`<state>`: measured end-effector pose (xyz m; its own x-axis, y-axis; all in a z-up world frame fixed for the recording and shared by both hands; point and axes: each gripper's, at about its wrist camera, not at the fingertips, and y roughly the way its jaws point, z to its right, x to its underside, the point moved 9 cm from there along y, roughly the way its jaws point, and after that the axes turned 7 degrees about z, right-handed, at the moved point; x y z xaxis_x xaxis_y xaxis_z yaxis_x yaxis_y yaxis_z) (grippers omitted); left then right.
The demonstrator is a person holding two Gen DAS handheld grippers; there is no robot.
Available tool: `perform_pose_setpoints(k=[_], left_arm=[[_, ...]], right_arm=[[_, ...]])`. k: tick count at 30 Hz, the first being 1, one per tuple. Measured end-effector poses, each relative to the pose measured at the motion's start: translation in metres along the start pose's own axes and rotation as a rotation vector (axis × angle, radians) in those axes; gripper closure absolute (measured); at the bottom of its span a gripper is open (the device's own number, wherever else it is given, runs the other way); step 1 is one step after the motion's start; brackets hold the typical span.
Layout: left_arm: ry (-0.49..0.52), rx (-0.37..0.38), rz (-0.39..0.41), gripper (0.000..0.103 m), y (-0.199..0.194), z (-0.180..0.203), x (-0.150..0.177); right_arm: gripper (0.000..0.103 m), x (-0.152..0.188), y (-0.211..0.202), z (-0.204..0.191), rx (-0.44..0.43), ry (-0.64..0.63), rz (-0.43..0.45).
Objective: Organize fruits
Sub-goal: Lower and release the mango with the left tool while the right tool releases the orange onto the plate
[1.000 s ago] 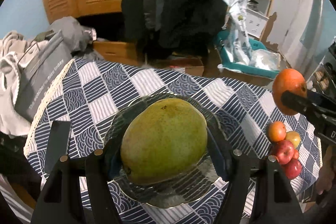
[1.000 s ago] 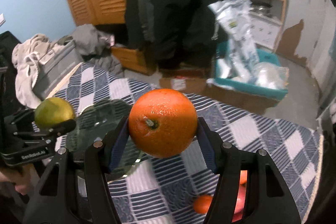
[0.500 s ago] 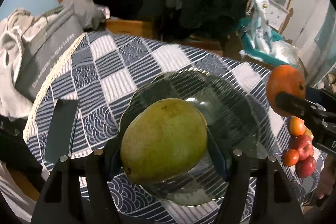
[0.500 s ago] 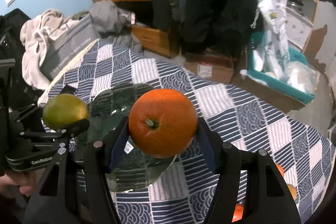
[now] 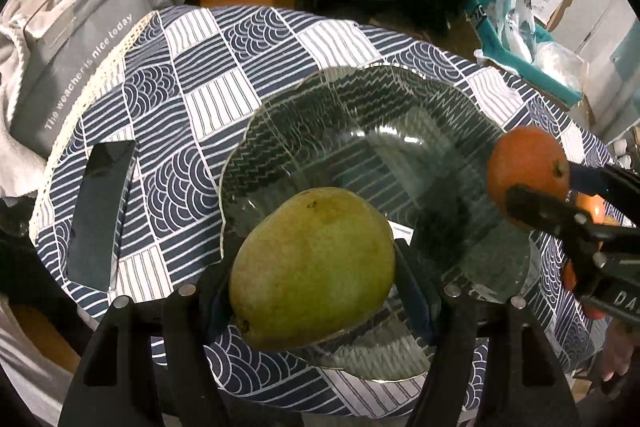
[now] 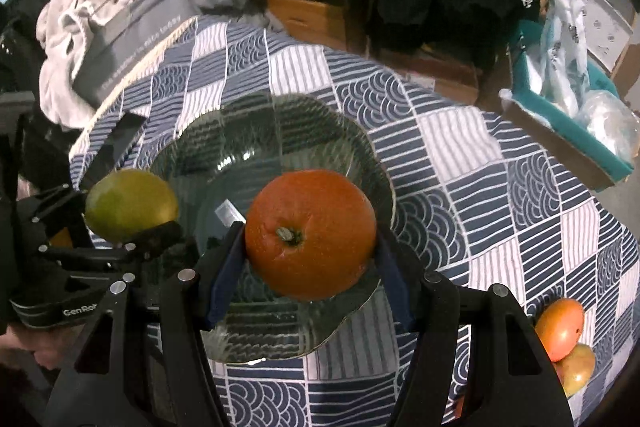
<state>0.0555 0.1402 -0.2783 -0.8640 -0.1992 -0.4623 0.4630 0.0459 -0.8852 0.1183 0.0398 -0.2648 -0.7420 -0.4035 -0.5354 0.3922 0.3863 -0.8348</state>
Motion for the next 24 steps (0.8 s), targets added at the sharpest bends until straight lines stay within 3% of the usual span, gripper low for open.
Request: perform_pose_setpoints(k=[7, 9, 11, 18, 24], left_arm=[[-0.02, 0.008, -0.079, 0.031, 0.016, -0.001, 0.014], [-0.008, 0.006, -0.056, 0.033, 0.014, 0.0, 0.012], [0.017, 0.028, -0.017, 0.021, 0.007, 0.006, 0.005], [0.027, 0.001, -0.009, 0.02, 0.002, 0.001, 0.003], [0.032, 0.0, 0.006, 0.02, -0.006, 0.003, 0.0]], right_arm=[[0.039, 0.014, 0.011, 0.0, -0.008, 0.002, -0.049], [0.038, 0.017, 0.014, 0.0, -0.013, 0.011, -0.063], [0.038, 0.018, 0.016, 0.0, -0.016, 0.016, -0.071], [0.037, 0.025, 0.02, 0.0, -0.026, 0.027, -0.093], [0.036, 0.006, 0.0, 0.0, -0.04, 0.052, -0.014]])
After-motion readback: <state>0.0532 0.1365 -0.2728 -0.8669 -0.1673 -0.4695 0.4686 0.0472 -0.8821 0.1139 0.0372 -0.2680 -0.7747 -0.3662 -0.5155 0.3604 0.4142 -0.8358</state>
